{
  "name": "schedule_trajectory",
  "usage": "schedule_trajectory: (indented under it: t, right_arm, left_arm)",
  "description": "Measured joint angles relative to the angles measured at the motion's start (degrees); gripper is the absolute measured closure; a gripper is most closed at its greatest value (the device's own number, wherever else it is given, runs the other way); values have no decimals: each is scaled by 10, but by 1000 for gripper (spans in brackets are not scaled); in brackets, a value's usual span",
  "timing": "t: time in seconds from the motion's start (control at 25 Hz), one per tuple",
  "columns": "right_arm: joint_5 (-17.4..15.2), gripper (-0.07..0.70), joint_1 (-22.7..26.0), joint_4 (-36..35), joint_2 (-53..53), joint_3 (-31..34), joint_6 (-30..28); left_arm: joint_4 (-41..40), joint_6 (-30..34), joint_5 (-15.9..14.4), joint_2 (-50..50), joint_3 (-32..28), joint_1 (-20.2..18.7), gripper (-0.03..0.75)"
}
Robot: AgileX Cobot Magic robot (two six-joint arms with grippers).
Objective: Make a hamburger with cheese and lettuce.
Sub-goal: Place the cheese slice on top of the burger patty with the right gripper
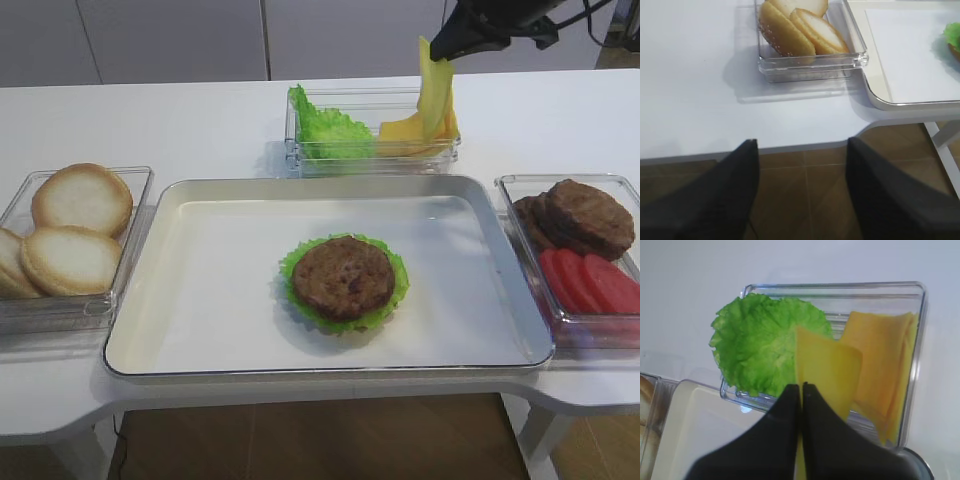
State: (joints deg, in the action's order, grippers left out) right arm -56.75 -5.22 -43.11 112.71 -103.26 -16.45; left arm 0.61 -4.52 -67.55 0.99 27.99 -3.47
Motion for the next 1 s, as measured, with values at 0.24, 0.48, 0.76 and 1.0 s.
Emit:
schedule_trajectory:
  t: [0.24, 0.48, 0.76, 1.0]
  right_arm:
    - [-13, 626, 0, -1, -21, 0, -10]
    - [-26, 626, 0, -10, -24, 0, -11]
    - [-30, 626, 0, -13, -24, 0, -11]
    - [-18, 626, 0, -15, -24, 0, -12]
  left_arm:
    - [0, 0, 0, 0, 0, 0, 300]
    - [0, 0, 0, 0, 0, 0, 300]
    - [0, 0, 0, 0, 0, 0, 300]
    - [0, 0, 0, 0, 0, 0, 300]
